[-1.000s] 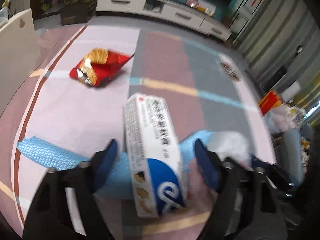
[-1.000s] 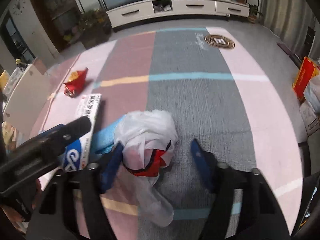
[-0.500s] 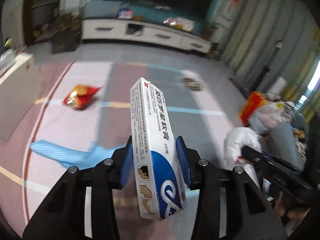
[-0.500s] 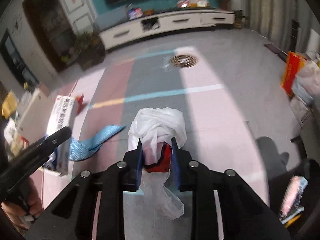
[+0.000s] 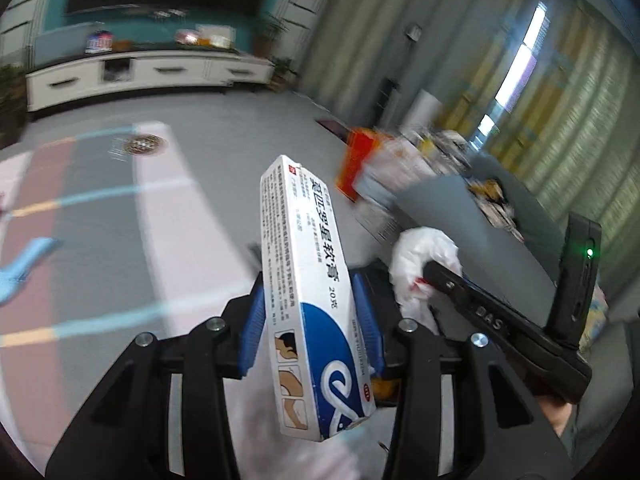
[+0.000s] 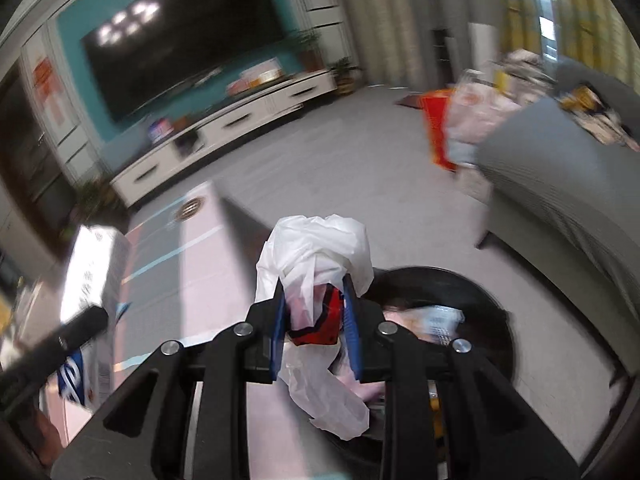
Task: Collect trash
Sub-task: 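Carry the medicine box and white bag over the bin and release both, then grasp the red chip bag with the left gripper while the right grasps the blue mesh cloth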
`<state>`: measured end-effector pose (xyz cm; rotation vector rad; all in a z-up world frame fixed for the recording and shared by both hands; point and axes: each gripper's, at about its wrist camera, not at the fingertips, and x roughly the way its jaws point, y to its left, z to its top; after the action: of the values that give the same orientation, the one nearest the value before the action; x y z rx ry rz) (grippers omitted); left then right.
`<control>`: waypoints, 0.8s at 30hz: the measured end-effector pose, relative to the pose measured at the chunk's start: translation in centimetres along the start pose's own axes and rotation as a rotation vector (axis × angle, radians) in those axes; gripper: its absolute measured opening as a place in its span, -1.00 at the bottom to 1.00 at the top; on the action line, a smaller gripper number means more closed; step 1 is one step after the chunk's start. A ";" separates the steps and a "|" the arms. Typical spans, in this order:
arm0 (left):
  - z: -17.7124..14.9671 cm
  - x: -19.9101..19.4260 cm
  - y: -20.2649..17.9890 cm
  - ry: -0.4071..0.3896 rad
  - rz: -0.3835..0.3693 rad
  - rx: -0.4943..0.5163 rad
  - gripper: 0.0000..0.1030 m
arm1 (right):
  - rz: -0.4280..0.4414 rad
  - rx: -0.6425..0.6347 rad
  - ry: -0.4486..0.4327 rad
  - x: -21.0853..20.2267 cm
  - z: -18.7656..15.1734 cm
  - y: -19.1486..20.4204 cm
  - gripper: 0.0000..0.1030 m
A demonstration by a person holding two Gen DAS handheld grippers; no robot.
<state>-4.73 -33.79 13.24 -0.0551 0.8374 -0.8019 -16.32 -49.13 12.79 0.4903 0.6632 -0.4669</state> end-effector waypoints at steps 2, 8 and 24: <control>-0.8 2.5 -2.4 0.032 -0.033 0.024 -0.14 | -0.016 0.060 0.008 0.3 -0.7 -3.2 -0.48; -3.3 8.9 -5.2 0.156 -0.091 0.007 -0.13 | -0.009 0.154 0.078 3.3 -2.4 -8.3 -0.46; -1.8 4.4 1.8 0.076 -0.008 -0.064 0.93 | -0.112 0.099 0.057 2.0 -2.5 -5.3 0.73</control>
<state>-3.06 -34.95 8.57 -0.0852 0.9350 -0.7880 -18.99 -52.37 8.31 0.5631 0.7271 -0.5950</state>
